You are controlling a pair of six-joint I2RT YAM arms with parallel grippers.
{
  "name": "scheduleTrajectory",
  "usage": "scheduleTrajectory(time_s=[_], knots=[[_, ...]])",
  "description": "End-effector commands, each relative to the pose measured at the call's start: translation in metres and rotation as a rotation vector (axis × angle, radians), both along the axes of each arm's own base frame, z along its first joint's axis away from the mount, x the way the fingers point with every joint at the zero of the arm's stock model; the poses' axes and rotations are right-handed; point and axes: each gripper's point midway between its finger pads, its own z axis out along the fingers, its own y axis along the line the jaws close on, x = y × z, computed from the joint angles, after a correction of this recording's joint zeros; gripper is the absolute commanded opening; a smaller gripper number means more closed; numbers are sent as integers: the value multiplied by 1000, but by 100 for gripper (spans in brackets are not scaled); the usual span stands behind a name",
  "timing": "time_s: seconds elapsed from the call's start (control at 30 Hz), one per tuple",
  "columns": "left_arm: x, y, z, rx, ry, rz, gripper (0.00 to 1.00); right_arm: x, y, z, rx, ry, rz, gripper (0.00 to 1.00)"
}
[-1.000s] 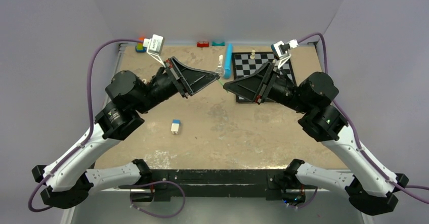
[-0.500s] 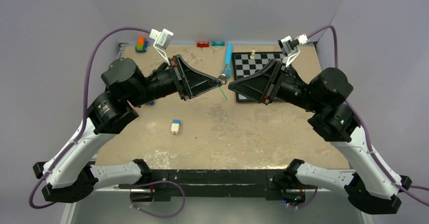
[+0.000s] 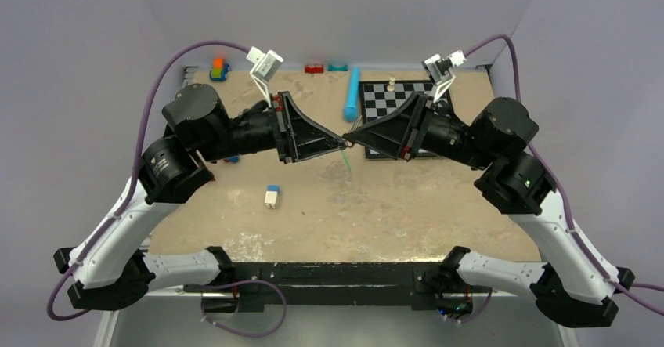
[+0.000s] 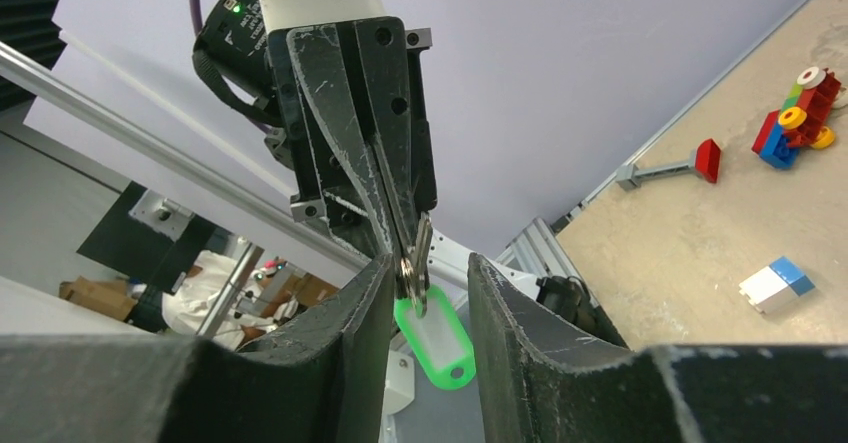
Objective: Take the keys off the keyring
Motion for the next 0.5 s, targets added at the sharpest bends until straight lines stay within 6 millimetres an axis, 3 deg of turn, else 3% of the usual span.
scheduleTrajectory(time_s=[0.0, 0.27, 0.37, 0.47], knots=[[-8, 0, 10, -15, -31, -47, 0, -7, -1, 18, 29, -54, 27, 36], [-7, -2, 10, -17, -31, -49, 0, -7, 0, 13, 17, -43, 29, 14], [-4, -1, 9, -10, -29, -32, 0, -9, -3, 12, 19, -44, 28, 1], [0, 0, 7, -16, -13, -3, 0, -8, -4, 11, 27, -37, 19, 0]])
